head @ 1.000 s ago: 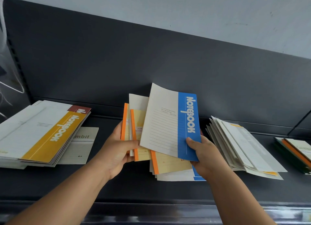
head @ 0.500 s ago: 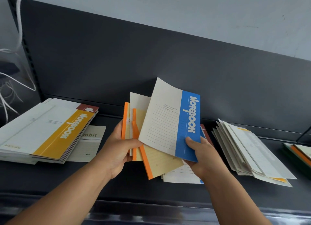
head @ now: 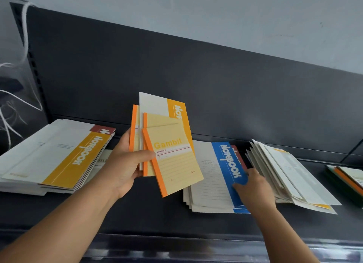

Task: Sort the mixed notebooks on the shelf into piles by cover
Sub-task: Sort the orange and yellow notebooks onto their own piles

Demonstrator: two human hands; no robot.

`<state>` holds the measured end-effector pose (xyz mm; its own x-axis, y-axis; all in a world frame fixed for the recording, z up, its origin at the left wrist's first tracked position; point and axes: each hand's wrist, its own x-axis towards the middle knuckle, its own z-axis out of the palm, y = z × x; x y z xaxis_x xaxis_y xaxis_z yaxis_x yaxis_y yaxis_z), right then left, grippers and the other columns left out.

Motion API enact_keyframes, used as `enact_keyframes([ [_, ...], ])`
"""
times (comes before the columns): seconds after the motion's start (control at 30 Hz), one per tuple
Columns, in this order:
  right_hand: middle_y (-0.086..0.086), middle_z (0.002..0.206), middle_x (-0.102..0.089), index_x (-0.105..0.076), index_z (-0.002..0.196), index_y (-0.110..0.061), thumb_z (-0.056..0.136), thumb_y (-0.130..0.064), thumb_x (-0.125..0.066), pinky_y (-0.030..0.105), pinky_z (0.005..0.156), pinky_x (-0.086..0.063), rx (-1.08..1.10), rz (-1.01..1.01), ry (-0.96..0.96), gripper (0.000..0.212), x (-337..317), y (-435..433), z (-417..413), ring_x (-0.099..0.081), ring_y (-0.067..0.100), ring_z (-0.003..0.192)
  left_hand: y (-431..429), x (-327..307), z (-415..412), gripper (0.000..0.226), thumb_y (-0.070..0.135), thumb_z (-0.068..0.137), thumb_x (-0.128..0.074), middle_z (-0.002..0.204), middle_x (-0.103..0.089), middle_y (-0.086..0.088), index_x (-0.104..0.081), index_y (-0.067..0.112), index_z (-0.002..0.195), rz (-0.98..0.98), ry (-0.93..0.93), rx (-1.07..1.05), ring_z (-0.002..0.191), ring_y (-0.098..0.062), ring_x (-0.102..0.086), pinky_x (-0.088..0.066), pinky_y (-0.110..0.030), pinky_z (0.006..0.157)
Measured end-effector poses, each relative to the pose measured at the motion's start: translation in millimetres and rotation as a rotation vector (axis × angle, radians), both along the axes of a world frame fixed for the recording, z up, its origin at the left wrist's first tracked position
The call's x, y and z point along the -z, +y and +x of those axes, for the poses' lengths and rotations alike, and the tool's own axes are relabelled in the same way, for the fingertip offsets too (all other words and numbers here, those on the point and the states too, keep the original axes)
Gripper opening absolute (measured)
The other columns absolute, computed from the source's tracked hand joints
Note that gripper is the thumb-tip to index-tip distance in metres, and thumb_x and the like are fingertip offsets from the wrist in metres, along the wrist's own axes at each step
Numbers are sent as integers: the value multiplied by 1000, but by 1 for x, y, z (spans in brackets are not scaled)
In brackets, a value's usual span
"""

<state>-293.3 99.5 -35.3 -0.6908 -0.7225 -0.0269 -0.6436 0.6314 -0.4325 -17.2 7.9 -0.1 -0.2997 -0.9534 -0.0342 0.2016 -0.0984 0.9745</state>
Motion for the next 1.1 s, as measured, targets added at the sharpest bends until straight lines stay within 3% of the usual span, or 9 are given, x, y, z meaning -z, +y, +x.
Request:
enact_keyframes([
  [0.1,8,137,-50,-44,140,-15,93,-33,-62,40,95,-44,-49,26,113,54,-2,-1,5,-47,29,124,2,-5,-1,55,-3,87,-63,106,-74,2,-54,34,127,-20,15,41,96,-21,-72,-57,-47,77],
  [0.17,7,128,-57,-54,133,-14,97,-33,-56,36,84,-46,-91,-180,-53,40,-13,-2,14,-55,25,113,5,-6,-5,55,-4,87,-63,105,-75,1,-55,34,125,-19,15,77,95,-21,-73,-56,-45,75],
  [0.27,5,109,-67,-61,105,-15,101,-37,-49,35,80,-49,-118,-396,-774,25,-32,-2,34,-63,19,94,10,-7,-15,53,-4,86,-63,104,-75,0,-56,33,123,-9,10,123,95,-23,-72,-56,-46,76],
  [0.3,7,114,-69,-61,108,-18,101,-39,-49,38,83,-53,-137,-384,-1037,26,-36,0,39,-67,22,100,12,-8,-19,52,-4,86,-63,104,-75,0,-56,32,123,-6,10,137,95,-23,-72,-55,-45,76],
  [0.37,12,118,-71,-61,119,-17,99,-36,-53,41,79,-58,-218,-324,-1290,28,-36,6,45,-70,27,105,14,-10,-27,50,-4,86,-63,104,-75,-1,-57,29,123,0,11,173,96,-23,-72,-55,-43,75],
  [0.53,7,112,-74,-55,125,-16,92,-14,-66,33,73,-58,-226,-444,-1192,36,-24,17,36,-72,23,99,17,-11,-51,47,-4,85,-64,107,-75,-3,-59,23,123,22,26,278,96,-24,-72,-56,-43,77],
  [0.73,5,115,-73,-55,125,-15,93,-10,-66,41,80,-60,-138,-615,-1077,34,-17,46,8,-70,26,104,32,-12,-89,55,0,77,-67,106,-75,-4,-56,28,123,106,119,419,92,-24,-74,-61,-39,69],
  [0.9,2,108,-75,-57,118,-18,93,-11,-65,37,75,-60,-102,-701,-1027,27,-24,81,-27,-72,22,98,52,-17,-135,45,-3,82,-62,106,-75,-10,-61,17,122,184,119,473,93,-29,-72,-57,-45,80],
  [1.1,1,104,-75,-58,119,-21,94,-15,-64,41,82,-61,-81,-705,-932,26,-32,136,-102,-72,21,96,99,-21,-220,39,-6,87,-57,101,-76,-11,-61,19,117,188,100,481,80,-25,-75,-60,-38,60],
])
